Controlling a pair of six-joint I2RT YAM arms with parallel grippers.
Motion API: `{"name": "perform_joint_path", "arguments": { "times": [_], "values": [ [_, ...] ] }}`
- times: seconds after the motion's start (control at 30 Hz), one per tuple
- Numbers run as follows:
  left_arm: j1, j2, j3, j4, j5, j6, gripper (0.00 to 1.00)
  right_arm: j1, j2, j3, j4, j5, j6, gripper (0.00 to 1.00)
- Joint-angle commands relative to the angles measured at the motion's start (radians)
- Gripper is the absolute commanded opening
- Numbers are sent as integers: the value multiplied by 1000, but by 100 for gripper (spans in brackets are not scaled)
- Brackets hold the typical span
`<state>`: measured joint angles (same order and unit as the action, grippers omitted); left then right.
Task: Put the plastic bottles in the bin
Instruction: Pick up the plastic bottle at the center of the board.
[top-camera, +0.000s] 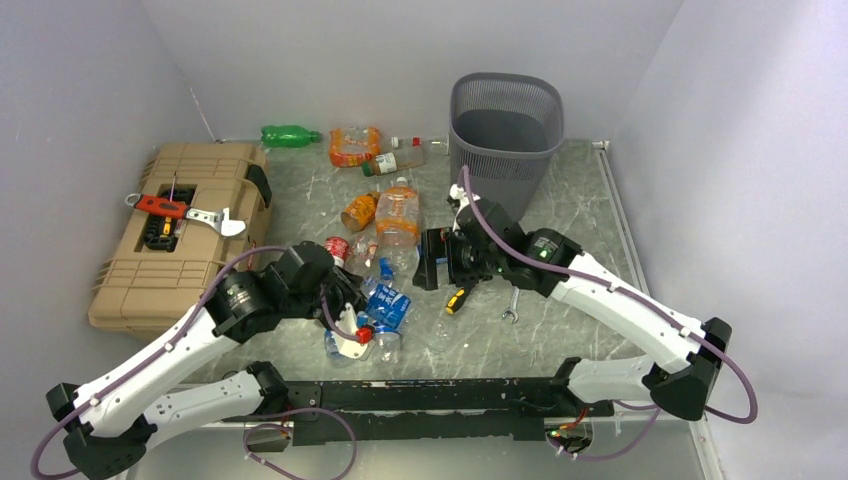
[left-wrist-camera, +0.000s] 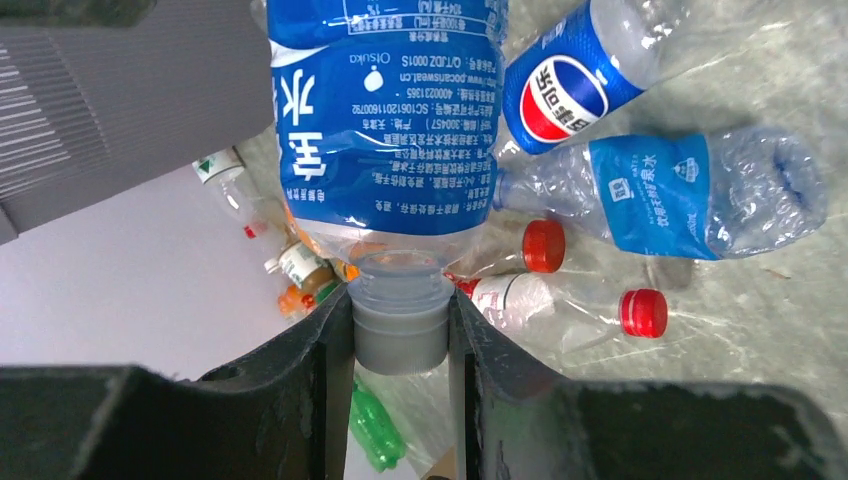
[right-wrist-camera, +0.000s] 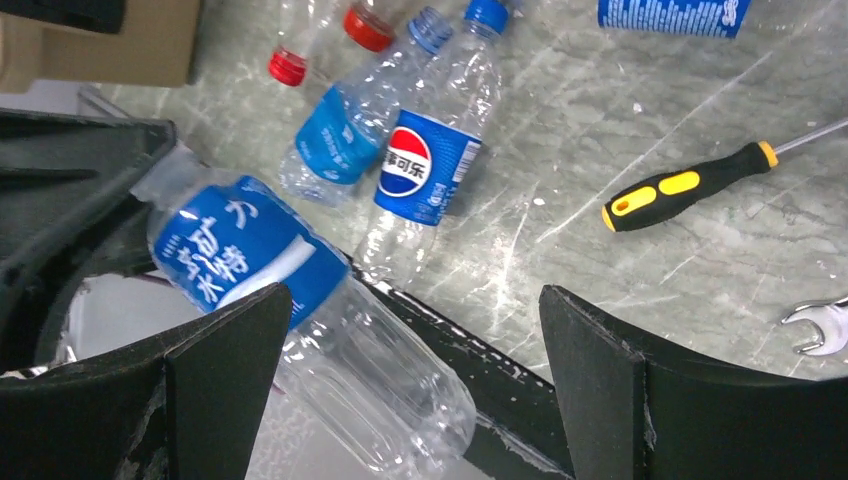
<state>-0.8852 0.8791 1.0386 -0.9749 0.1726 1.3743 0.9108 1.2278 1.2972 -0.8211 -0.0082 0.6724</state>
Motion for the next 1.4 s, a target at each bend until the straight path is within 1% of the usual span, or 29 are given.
{"name": "perform_joint_path", "arguments": {
  "times": [0.0,0.07,0.1,0.13,0.2,0.23,0.3,0.33,0.37,0.47,0.53,0.7,0.8,0.97,1.17,1.37],
  "values": [
    [-8,-67,-88,163,-83,106,0,1,-69,-83,247,2,-12,100],
    [-8,-88,-114,210,-68,109,0,15,-61,-81,268,2,-12,100],
    [-9,-92,-120,227,-49,99,0,28,-47,-74,257,-476,-12,100],
    [-8,-92,-122,238,-22,85,0,43,-38,-74,259,-617,-12,100],
    [-9,-87,-120,248,33,53,0,61,-27,-89,291,-659,-12,100],
    [-8,-86,-126,256,53,44,0,67,-23,-94,308,-674,-369,100],
    [-8,-81,-136,266,93,25,0,80,-11,-98,332,-716,-396,100],
    [-8,-77,-137,267,115,16,0,95,0,-83,321,-716,-407,100],
    [-8,-74,-136,265,125,8,0,112,14,-60,286,-682,-430,100],
    [-8,-68,-128,261,167,-10,0,149,60,-2,158,-540,-499,100],
    [-8,-67,-116,252,187,-20,0,156,65,19,124,-450,-514,99],
    [-8,-76,-110,225,184,-23,0,157,-12,40,120,-250,-522,100],
    [-8,-83,-115,215,180,-25,0,156,-18,52,102,-174,-534,99],
    [-8,-86,-108,205,200,-33,0,164,16,36,87,-137,-577,99],
    [-8,-86,-85,201,252,-54,0,199,20,3,114,-187,-642,95],
    [-8,-76,-57,194,298,-67,0,225,34,-13,102,-250,-714,94]
  ]
}}
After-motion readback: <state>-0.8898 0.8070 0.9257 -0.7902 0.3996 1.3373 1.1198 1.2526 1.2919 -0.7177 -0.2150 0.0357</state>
